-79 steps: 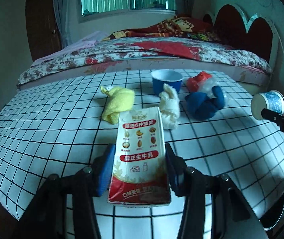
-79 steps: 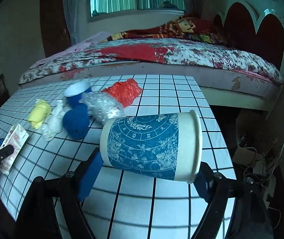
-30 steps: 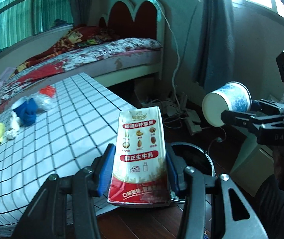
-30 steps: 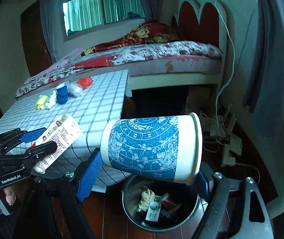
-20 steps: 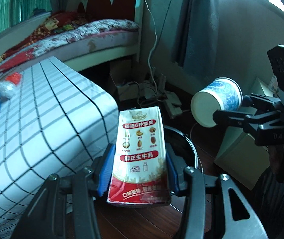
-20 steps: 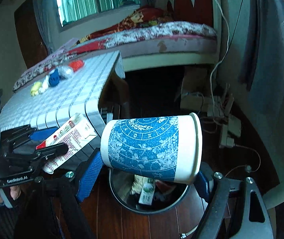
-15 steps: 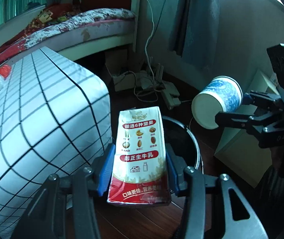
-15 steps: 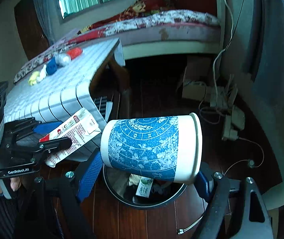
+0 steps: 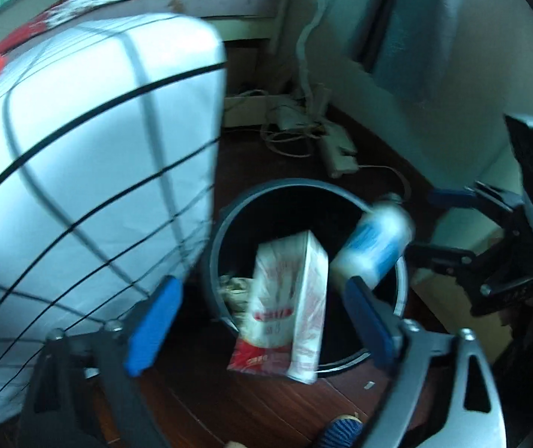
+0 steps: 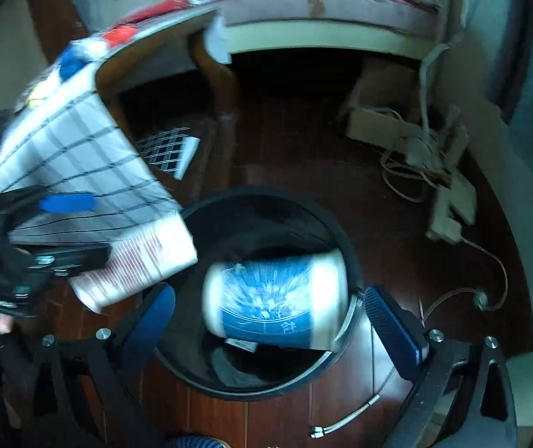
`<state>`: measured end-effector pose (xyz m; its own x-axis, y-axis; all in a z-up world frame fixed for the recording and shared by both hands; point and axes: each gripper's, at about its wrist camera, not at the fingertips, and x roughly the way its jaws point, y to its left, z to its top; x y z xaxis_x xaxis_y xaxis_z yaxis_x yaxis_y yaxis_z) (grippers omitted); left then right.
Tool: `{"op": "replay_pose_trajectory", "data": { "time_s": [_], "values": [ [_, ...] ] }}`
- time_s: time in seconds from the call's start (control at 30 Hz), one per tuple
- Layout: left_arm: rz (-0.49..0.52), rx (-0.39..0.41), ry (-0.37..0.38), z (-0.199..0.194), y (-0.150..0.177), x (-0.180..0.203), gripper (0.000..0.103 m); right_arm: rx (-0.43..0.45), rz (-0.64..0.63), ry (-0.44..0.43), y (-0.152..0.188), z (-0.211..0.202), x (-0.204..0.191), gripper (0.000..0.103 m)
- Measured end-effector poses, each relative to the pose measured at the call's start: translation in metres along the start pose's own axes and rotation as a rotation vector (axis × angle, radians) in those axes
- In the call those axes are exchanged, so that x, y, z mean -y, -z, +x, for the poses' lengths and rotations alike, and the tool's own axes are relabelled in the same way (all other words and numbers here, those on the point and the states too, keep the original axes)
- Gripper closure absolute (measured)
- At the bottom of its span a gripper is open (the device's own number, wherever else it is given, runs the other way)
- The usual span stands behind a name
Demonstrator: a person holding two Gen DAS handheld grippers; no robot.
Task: Collect trash
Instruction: 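Move both tools back over the table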
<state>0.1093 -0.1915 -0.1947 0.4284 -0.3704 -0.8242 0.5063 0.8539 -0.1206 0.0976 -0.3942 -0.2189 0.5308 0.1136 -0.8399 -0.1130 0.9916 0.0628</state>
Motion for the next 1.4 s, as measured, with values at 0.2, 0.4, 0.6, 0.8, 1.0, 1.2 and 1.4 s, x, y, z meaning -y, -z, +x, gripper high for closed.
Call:
{"op": "replay_pose_trajectory", "data": {
  "time_s": [0.2, 0.4, 0.6, 0.8, 1.0, 1.2, 1.4],
  "values": [
    [-0.001, 0.033, -0.100, -0.009, 0.010, 0.001, 0.001, -0.024, 0.018, 0.072, 0.001, 0.004, 0.002, 0.001],
    [-0.005, 0.053, -0.126, -0.020, 0.011, -0.008, 0.001, -0.009, 0.018, 0.099, 0.002, -0.003, -0.005, 0.001],
    [-0.013, 0.073, -0.146, -0.027, 0.005, -0.013, 0.001, 0.014, 0.024, 0.117, 0.001, -0.015, -0.014, 0.001],
    [-0.015, 0.099, -0.157, -0.040, 0.000, -0.014, 0.001, 0.040, 0.036, 0.115, 0.002, -0.030, -0.023, 0.001],
    [-0.027, 0.132, -0.175, -0.056, 0.001, -0.015, 0.001, 0.091, 0.019, 0.122, -0.002, -0.051, -0.040, 0.001],
    [-0.054, 0.189, -0.207, -0.086, 0.001, -0.025, 0.001, 0.140, 0.013, 0.124, -0.013, -0.074, -0.059, 0.001],
    [-0.088, 0.241, -0.241, -0.116, 0.004, -0.042, 0.001, 0.192, -0.020, 0.117, -0.028, -0.093, -0.089, 0.001]
  ]
}}
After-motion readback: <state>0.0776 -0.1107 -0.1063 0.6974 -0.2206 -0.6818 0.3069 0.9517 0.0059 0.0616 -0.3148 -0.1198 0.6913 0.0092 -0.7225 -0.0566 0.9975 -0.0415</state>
